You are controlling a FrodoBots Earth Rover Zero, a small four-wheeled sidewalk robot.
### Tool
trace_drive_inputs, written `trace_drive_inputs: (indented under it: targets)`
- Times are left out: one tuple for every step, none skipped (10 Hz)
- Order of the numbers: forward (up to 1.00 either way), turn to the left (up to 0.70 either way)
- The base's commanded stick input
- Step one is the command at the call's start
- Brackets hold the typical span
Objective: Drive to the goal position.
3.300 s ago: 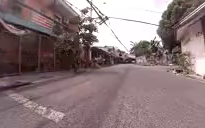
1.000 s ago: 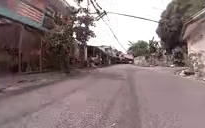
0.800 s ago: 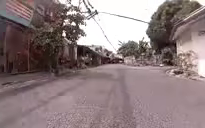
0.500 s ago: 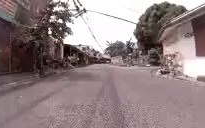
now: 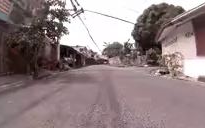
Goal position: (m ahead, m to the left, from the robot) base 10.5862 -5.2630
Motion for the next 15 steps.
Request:
trace_drive_inputs:
  targets:
    - [0.50,0.07]
    - [0.50,0.07]
    - [0.50,0.07]
    - [0.50,0.07]
    - [0.50,0.07]
    - [0.50,0.07]
    - [0.50,0.07]
    - [0.50,0.07]
    - [0.50,0.07]
    - [0.50,0.07]
    - [0.50,0.07]
    - [0.50,0.07]
    - [0.50,0.07]
    - [0.50,0.07]
    - [0.50,0.07]
